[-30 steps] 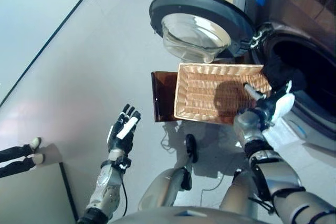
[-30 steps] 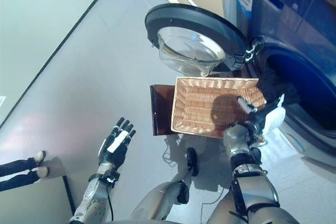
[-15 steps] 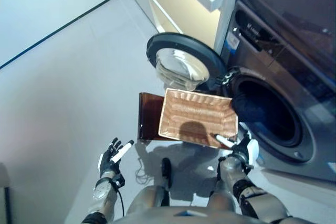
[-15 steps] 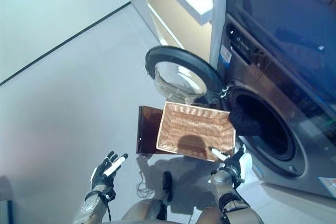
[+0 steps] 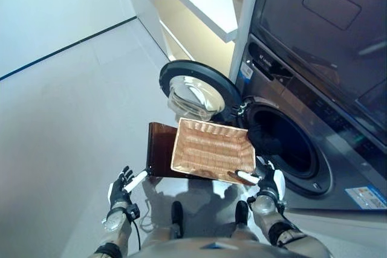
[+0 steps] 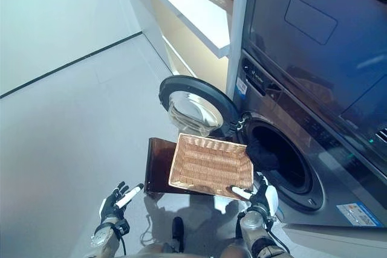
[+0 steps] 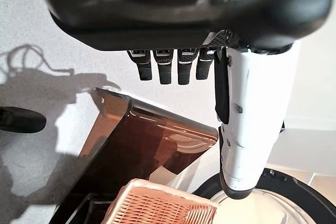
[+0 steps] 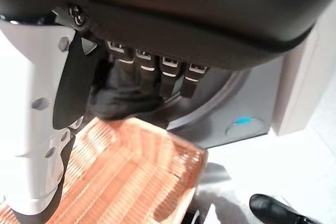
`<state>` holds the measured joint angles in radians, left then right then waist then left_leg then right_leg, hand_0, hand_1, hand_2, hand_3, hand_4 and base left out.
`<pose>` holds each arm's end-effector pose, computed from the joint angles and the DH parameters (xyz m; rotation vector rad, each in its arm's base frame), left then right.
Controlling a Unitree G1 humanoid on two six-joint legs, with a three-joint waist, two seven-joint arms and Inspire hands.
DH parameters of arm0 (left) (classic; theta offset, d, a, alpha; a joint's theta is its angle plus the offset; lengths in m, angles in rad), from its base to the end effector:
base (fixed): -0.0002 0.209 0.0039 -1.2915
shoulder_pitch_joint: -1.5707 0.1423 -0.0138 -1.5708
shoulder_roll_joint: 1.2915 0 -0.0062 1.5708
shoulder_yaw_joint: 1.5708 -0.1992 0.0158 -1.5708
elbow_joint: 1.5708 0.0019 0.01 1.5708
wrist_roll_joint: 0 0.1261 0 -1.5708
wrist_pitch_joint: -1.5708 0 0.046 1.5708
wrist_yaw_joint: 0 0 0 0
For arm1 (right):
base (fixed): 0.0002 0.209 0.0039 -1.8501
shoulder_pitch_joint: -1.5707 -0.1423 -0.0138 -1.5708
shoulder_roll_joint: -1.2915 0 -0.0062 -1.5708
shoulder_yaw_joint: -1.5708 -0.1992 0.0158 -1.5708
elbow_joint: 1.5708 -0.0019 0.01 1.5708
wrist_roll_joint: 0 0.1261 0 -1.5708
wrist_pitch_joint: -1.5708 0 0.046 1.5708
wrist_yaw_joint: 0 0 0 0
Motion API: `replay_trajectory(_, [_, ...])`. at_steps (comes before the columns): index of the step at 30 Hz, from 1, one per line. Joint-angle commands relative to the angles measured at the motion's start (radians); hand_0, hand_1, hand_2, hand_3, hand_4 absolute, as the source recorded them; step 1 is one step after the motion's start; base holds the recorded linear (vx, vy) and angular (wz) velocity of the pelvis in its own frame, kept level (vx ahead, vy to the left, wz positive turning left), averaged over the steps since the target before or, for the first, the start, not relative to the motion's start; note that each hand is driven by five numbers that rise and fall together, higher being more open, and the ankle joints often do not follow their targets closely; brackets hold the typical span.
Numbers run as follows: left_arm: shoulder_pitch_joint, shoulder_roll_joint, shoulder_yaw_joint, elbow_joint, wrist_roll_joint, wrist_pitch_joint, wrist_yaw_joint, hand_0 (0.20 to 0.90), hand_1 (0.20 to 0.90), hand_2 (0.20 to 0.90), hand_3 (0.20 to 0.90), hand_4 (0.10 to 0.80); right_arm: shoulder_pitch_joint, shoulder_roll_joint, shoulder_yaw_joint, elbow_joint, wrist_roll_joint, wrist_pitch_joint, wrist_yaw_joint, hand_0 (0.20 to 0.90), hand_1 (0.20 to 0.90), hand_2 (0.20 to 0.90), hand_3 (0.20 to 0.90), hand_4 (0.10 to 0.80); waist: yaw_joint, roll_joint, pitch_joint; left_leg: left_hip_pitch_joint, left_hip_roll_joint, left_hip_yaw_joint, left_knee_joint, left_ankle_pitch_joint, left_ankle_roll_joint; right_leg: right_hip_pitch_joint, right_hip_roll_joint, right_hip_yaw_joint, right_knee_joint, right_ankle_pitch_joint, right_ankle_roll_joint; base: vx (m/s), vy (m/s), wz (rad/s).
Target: Pick up the clothes and place them into the washing machine
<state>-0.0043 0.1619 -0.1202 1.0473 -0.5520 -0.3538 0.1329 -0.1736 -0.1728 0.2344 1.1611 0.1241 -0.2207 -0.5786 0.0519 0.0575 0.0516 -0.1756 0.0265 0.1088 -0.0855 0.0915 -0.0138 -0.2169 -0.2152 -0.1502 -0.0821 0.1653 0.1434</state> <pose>0.1094 0.1998 -0.1035 -0.1893 0.6857 0.4290 0.1484 -0.1863 -0.0986 -0.4143 0.7021 -0.4652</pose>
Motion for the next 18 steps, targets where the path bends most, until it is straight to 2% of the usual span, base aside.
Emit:
replay_trajectory(1, [-0.099, 0.014, 0.059, 0.084, 0.045, -0.047, 0.024, 0.9, 0.9, 0.9, 0.9, 0.8, -0.035, -0.026, 0.016, -0.042, -0.019, -0.063, 0.026, 0.9, 0.9, 0.9, 0.9, 0.8, 0.015, 0.012, 0.0, 0.084, -0.016, 0.037, -0.002, -0.039, -0.089, 0.055, 0.014, -0.02, -0.005, 0.026, 0.017, 0.063, -0.036, -0.02])
replay_trajectory(5, [-0.1, 0.014, 0.063, 0.105, 0.057, -0.048, 0.024, 0.9, 0.9, 0.9, 0.9, 0.8, -0.048, -0.037, 0.067, 0.004, -0.187, -0.007, -0.022, 0.9, 0.9, 0.9, 0.9, 0.8, 0.021, 0.004, -0.006, 0.095, -0.012, 0.037, -0.002, -0.041, -0.089, 0.067, 0.019, -0.022, -0.005, 0.019, 0.016, 0.05, -0.03, -0.03])
replay_trajectory(9, [-0.09, 0.013, 0.05, 0.083, 0.08, -0.044, 0.004, 0.9, 0.9, 0.9, 0.9, 0.8, -0.084, -0.081, 0.173, 0.066, -0.519, 0.137, -0.088, 0.9, 0.9, 0.9, 0.9, 0.8, 0.03, 0.007, -0.006, 0.1, -0.011, 0.033, -0.002, -0.047, -0.089, 0.077, 0.021, -0.026, -0.005, 0.013, 0.016, 0.031, -0.009, 0.0])
replay_trajectory(12, [-0.067, 0.019, 0.04, 0.018, 0.056, -0.045, -0.032, 0.9, 0.9, 0.9, 0.9, 0.8, -0.131, -0.141, 0.198, 0.079, -0.657, 0.206, -0.088, 0.9, 0.9, 0.9, 0.9, 0.8, 0.037, 0.012, 0.0, 0.084, -0.012, 0.022, -0.002, -0.042, -0.087, 0.066, 0.02, -0.03, -0.005, 0.015, 0.015, -0.02, -0.014, 0.03])
replay_trajectory(14, [-0.054, 0.023, 0.018, -0.047, 0.019, -0.049, -0.058, 0.9, 0.9, 0.9, 0.9, 0.8, -0.173, -0.182, 0.218, 0.105, -0.73, 0.263, -0.091, 0.9, 0.9, 0.9, 0.9, 0.8, 0.048, 0.021, 0.015, 0.063, -0.014, 0.012, -0.002, -0.035, -0.085, 0.054, 0.019, -0.037, -0.005, 0.02, 0.015, -0.091, -0.017, 0.05])
replay_trajectory(18, [-0.056, 0.034, -0.024, -0.162, -0.059, -0.06, -0.087, 0.9, 0.9, 0.9, 0.9, 0.8, -0.253, -0.262, 0.222, 0.122, -0.79, 0.317, -0.095, 0.9, 0.9, 0.9, 0.9, 0.8, 0.059, 0.052, 0.083, 0.011, -0.02, -0.007, -0.002, -0.011, -0.079, 0.003, 0.017, -0.041, 0.02, 0.024, 0.008, -0.161, 0.007, 0.18])
